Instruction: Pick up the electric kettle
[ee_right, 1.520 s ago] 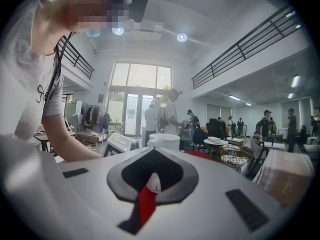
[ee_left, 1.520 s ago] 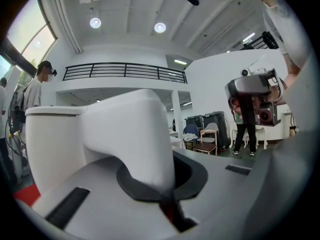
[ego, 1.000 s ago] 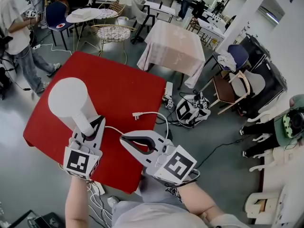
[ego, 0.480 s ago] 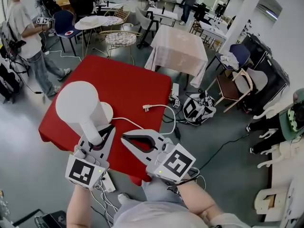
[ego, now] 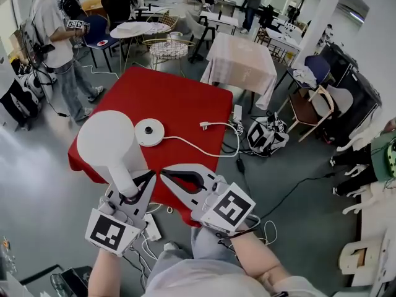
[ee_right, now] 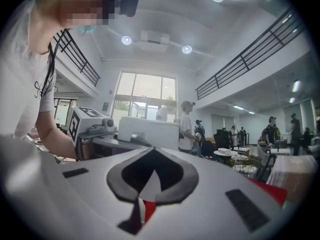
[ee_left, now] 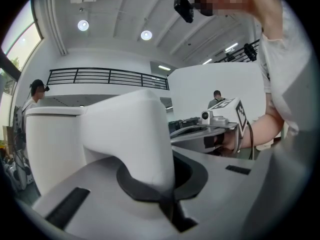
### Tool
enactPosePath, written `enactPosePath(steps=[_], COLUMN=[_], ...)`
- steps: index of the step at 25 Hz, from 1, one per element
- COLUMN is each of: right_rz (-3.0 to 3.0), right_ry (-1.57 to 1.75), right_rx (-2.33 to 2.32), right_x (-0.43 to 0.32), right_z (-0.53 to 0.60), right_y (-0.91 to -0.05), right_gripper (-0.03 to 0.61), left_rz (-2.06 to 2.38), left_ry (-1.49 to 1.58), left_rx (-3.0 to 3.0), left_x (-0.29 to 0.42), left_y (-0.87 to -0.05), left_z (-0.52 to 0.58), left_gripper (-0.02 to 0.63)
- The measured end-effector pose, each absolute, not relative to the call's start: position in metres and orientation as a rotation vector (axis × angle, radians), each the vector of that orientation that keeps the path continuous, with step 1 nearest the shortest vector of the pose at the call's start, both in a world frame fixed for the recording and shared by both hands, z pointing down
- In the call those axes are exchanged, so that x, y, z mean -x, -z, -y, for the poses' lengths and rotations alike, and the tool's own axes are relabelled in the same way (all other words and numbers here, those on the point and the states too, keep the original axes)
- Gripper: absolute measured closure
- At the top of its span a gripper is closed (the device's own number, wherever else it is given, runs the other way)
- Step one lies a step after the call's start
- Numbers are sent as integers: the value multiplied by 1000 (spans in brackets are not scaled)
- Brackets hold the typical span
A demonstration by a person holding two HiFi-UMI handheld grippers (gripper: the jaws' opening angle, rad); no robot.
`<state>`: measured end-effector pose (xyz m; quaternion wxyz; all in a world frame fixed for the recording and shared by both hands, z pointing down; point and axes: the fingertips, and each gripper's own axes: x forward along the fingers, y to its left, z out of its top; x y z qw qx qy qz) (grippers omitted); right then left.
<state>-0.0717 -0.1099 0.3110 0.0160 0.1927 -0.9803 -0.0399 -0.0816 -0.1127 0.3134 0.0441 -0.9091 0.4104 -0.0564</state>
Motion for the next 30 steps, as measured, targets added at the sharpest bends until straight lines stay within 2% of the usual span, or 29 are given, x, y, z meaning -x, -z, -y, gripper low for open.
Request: enactPosePath(steps=[9,30], right_rz=[3068,3111], right_ry=[153,197], right_rx=[-568,-528], right_x=[96,112], right_z=[59,33], right_y=[-308,-294], right_gripper=[571,571], left_rz=[-1285,-1341], left_ry=[149,131], left_rx=[2776,2713], left_x=[103,122], left_y=[-304,-290], left_z=[55,31], left_gripper=[607,607])
